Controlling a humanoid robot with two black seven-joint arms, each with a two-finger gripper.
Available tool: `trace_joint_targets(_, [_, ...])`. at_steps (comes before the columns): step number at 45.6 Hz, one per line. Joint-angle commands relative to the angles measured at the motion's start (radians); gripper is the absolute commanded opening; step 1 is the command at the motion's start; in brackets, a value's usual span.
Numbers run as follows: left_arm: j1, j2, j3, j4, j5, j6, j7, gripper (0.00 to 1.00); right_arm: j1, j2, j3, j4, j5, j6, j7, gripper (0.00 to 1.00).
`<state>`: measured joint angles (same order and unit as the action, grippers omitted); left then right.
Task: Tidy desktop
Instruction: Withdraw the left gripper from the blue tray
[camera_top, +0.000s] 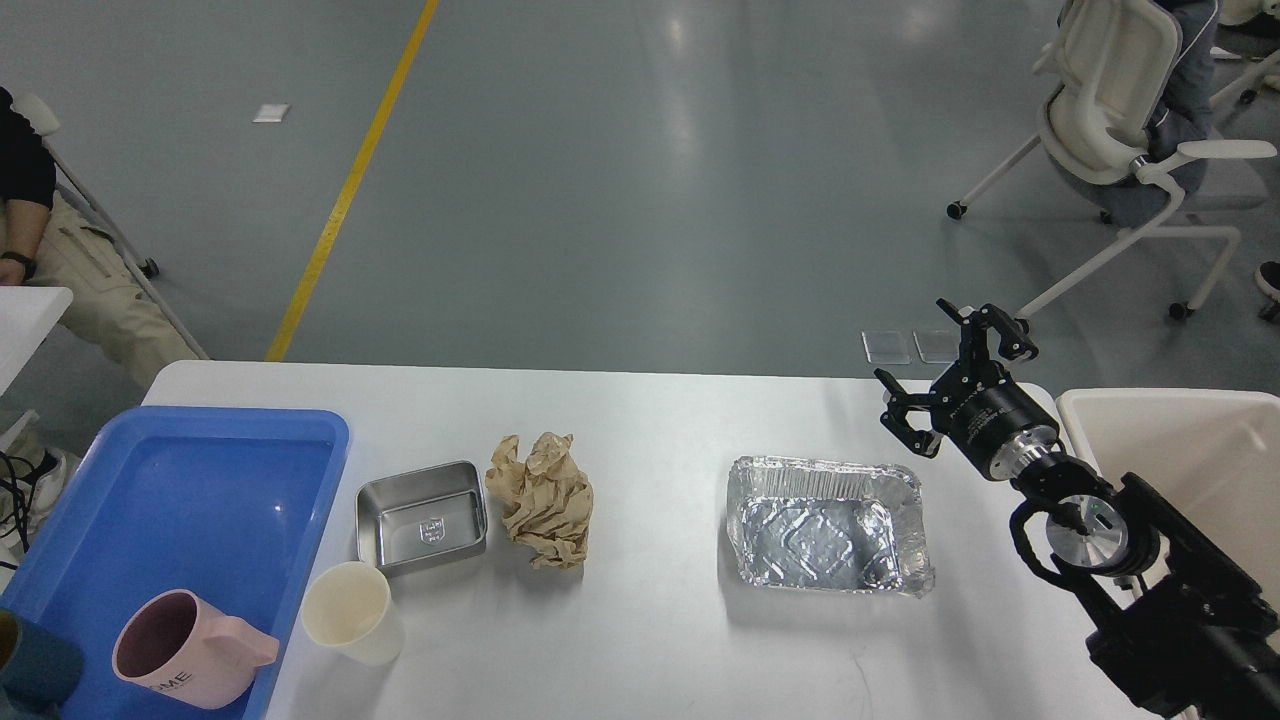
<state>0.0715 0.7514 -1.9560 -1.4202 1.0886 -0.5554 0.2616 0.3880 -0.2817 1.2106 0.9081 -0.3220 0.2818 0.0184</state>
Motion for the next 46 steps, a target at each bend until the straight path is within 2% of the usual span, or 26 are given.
trace_joint_targets(1, [0.008,-0.057,0.002,-0.002,0.000,0.061,0.111,0.97,-0.001,0.001,-0.005,0.002,0.000,-0.010,0.000,1.00])
trace_joint_targets(4, [0.036,-0.029,0.017,0.010,0.002,0.055,0.220,0.97,0.000,0.001,-0.016,0.003,0.000,-0.026,0.000,1.00])
trace_joint_targets(7, [0.079,0.054,0.072,0.047,0.000,0.048,0.278,0.97,0.003,0.001,-0.037,0.003,0.000,-0.032,0.000,1.00])
trace_joint_targets(11, [0.099,0.213,0.181,0.180,-0.021,0.028,0.272,0.97,0.003,0.001,-0.046,0.000,0.000,-0.035,0.000,1.00])
trace_joint_targets(16, [0.039,0.350,0.270,0.354,-0.150,-0.007,0.269,0.97,0.006,0.015,-0.046,-0.001,-0.017,-0.046,0.000,1.00])
trace_joint_targets(23, [-0.016,0.551,0.362,0.395,-0.305,-0.015,0.269,0.97,0.008,0.041,-0.045,-0.001,-0.023,-0.058,0.000,1.00])
trace_joint_targets(27, [-0.021,0.620,0.388,0.394,-0.394,-0.015,0.274,0.97,0.006,0.049,-0.046,-0.001,-0.025,-0.065,0.000,1.00])
trace_joint_targets(34, [-0.022,0.645,0.476,0.409,-0.420,-0.003,0.274,0.97,0.005,0.052,-0.046,-0.001,-0.035,-0.078,0.000,1.00])
trace_joint_targets(39, [-0.024,0.629,0.548,0.469,-0.424,0.015,0.275,0.97,0.006,0.045,-0.046,-0.001,-0.035,-0.079,0.000,1.00])
trace_joint_targets(46, [-0.030,0.591,0.562,0.495,-0.429,0.005,0.288,0.97,0.005,0.041,-0.046,-0.001,-0.035,-0.082,0.000,1.00])
